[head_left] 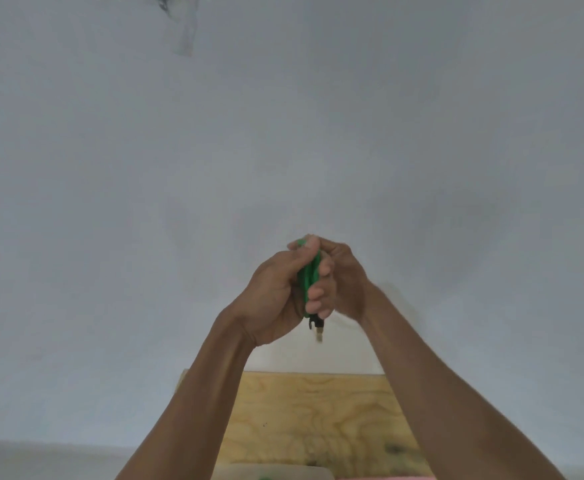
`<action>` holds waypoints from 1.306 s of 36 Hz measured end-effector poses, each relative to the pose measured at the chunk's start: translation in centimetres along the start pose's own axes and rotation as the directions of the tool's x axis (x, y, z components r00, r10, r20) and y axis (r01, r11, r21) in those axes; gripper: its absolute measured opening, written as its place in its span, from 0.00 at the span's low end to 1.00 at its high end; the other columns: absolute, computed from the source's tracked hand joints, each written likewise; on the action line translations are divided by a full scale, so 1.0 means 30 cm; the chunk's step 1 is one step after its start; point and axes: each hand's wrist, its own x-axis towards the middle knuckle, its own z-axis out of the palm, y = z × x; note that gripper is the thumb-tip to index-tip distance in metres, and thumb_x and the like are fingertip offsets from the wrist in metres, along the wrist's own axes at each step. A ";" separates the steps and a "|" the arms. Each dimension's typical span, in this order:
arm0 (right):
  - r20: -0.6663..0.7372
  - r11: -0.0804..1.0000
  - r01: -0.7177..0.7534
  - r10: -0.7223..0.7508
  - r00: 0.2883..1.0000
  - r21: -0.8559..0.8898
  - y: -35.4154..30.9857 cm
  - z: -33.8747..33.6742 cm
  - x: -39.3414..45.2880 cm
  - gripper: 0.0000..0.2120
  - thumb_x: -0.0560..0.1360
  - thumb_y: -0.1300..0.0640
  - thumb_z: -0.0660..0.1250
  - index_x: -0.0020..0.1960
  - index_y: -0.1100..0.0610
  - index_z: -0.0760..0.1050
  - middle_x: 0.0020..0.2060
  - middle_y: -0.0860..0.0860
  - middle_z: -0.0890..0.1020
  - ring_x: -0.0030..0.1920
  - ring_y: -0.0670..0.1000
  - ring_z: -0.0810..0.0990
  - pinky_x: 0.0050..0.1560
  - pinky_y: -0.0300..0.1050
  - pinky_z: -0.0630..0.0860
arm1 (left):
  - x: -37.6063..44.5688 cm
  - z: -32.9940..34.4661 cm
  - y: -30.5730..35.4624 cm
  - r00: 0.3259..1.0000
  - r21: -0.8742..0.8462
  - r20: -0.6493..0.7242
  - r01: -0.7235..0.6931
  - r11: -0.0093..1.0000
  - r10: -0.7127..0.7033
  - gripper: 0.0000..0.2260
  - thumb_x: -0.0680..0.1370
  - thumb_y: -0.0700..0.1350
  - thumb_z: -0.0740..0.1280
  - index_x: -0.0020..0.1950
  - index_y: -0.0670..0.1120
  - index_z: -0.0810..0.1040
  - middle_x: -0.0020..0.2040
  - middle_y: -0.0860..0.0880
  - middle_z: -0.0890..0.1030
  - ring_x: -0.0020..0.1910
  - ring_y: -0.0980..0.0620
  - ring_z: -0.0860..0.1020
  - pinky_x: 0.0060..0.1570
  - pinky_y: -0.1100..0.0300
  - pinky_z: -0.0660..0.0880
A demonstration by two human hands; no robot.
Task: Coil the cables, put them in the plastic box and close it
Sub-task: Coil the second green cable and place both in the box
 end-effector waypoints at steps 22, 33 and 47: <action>-0.071 0.725 0.194 -0.318 0.946 -0.661 0.090 0.092 -0.150 0.08 0.76 0.61 0.70 0.53 0.54 0.85 0.35 0.40 0.83 0.31 0.40 0.76 0.37 0.31 0.72 | -0.007 -0.205 0.074 0.906 0.617 -0.342 0.019 0.786 0.247 0.18 0.84 0.52 0.59 0.46 0.39 0.78 0.35 0.45 0.80 0.34 0.47 0.75 0.40 0.50 0.72; 0.062 0.573 0.328 -0.434 0.899 -0.751 -0.071 -0.013 -0.071 0.11 0.67 0.50 0.79 0.40 0.56 0.82 0.36 0.46 0.82 0.36 0.50 0.79 0.39 0.50 0.78 | -0.051 -0.145 0.062 0.964 0.429 -0.237 0.217 0.877 -0.122 0.24 0.82 0.58 0.57 0.41 0.40 0.78 0.31 0.42 0.77 0.27 0.47 0.72 0.32 0.56 0.71; -0.049 0.973 0.204 -0.210 0.976 -0.111 0.018 0.039 -0.096 0.12 0.69 0.57 0.75 0.43 0.63 0.76 0.48 0.67 0.84 0.46 0.63 0.84 0.52 0.67 0.81 | -0.042 -0.144 0.006 0.987 0.096 -0.007 0.163 0.982 -0.163 0.28 0.74 0.65 0.68 0.29 0.44 0.69 0.18 0.52 0.61 0.16 0.54 0.64 0.23 0.62 0.60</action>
